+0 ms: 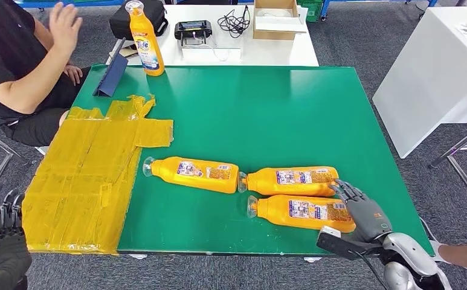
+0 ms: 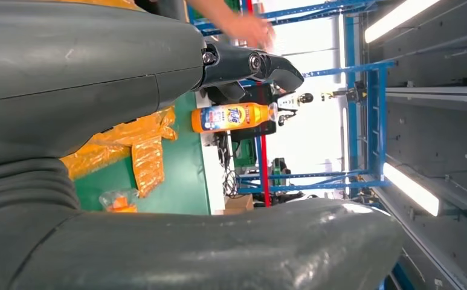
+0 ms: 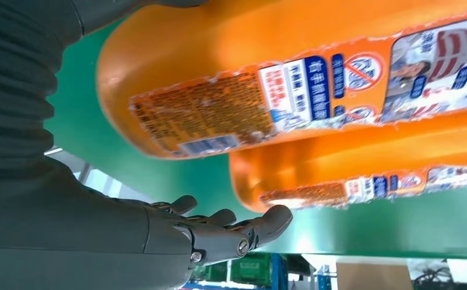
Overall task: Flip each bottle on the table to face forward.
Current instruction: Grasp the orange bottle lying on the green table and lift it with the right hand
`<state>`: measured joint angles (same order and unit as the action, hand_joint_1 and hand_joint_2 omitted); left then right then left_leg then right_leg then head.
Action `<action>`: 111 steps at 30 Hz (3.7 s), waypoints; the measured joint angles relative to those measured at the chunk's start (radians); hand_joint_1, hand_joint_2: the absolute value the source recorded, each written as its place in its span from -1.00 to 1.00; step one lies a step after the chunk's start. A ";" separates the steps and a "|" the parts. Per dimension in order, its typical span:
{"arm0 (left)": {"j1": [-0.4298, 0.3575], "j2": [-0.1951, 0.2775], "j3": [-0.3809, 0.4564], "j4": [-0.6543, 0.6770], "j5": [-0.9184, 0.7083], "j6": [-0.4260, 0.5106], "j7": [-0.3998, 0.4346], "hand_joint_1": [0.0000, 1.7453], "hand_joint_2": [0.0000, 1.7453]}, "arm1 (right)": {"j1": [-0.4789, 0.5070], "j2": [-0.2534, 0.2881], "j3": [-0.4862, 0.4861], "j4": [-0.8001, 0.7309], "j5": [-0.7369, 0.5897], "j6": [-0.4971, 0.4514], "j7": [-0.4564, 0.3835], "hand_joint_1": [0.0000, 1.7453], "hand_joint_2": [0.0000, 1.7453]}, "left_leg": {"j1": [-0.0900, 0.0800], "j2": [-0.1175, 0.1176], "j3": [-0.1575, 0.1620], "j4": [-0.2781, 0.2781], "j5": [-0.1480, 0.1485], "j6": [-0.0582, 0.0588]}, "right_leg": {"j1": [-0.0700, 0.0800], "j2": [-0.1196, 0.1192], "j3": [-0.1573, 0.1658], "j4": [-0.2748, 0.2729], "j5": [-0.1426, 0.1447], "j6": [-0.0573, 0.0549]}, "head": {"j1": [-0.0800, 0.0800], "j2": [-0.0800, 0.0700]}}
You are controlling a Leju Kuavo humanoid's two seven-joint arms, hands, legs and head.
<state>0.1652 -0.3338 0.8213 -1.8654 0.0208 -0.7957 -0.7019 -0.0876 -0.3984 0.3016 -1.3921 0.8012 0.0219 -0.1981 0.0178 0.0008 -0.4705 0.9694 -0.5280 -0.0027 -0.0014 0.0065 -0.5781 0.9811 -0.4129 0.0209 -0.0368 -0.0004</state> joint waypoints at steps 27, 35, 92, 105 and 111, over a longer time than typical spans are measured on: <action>-0.032 0.024 -0.097 0.071 0.000 0.056 0.001 -1.00 -1.00 | -0.148 -0.117 0.298 0.172 -0.024 0.170 0.048 1.00 1.00 | 0.002 0.008 0.030 -0.001 -0.009 0.000 | 0.004 0.008 0.023 -0.002 -0.005 -0.001 | 0.000 0.000; -0.040 0.055 -0.173 0.114 0.012 0.109 0.002 -1.00 -1.00 | -0.156 -0.015 0.281 0.322 -0.182 0.033 -0.060 1.00 1.00 | 0.006 0.017 0.059 -0.003 -0.025 0.003 | 0.008 0.017 0.049 -0.002 -0.015 -0.003 | 0.001 0.000; 0.064 0.068 -0.548 0.259 0.165 0.231 0.121 -1.00 1.00 | 0.055 0.496 0.104 -0.144 -0.459 -0.077 -0.394 1.00 1.00 | 0.006 0.011 0.025 -0.002 -0.017 -0.002 | 0.007 0.012 0.020 0.000 -0.012 -0.004 | 0.000 0.000; 0.092 0.100 -0.844 0.244 0.228 0.294 0.128 -1.00 1.00 | -0.004 0.545 0.153 -0.084 -0.427 -0.098 -0.347 1.00 1.00 | 0.007 0.011 0.024 -0.002 -0.017 -0.002 | 0.007 0.011 0.020 0.000 -0.012 -0.004 | 0.000 0.000; 0.080 0.109 -0.914 0.231 0.216 0.339 0.109 -1.00 1.00 | -0.025 0.571 0.205 -0.025 -0.400 -0.107 -0.333 1.00 1.00 | 0.007 0.010 0.024 -0.002 -0.017 -0.002 | 0.007 0.011 0.020 0.001 -0.012 -0.004 | 0.000 0.000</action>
<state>0.2452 -0.2244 -0.0926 -1.6341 0.2367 -0.4563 -0.5929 -0.1125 0.1730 0.5070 -1.4173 0.4008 -0.0854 -0.5310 0.0244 0.0109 -0.4461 0.9674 -0.5447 -0.0051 0.0054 0.0175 -0.5583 0.9819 -0.4253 0.0168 -0.0365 -0.0004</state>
